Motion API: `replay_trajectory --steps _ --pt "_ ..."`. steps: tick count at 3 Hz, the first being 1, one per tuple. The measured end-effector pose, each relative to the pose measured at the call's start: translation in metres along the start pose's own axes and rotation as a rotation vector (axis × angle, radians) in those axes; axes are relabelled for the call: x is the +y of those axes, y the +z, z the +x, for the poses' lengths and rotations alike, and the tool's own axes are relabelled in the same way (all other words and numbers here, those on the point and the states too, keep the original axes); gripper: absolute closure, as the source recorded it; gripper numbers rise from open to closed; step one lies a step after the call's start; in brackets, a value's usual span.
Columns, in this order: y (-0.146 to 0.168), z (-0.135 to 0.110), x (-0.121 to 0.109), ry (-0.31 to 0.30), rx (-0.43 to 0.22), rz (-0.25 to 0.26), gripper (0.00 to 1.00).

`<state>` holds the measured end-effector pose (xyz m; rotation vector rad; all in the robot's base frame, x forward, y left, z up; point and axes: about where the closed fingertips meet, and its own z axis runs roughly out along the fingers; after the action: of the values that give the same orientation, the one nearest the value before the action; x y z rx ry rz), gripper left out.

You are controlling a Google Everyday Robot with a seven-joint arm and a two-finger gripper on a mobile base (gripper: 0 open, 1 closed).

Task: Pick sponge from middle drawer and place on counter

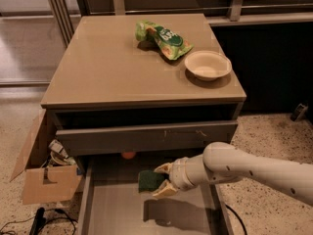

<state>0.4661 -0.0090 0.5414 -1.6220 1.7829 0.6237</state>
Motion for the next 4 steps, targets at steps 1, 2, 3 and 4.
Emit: replay_trajectory --steps 1,2,3,4 --pt "0.000 0.000 0.000 0.000 0.000 0.000 1.00" --pt "-0.007 -0.012 -0.002 -0.023 0.021 0.008 1.00" --pt "-0.053 -0.078 -0.004 -0.146 0.065 0.044 1.00" --pt "-0.100 -0.145 -0.003 -0.268 0.093 0.079 1.00"
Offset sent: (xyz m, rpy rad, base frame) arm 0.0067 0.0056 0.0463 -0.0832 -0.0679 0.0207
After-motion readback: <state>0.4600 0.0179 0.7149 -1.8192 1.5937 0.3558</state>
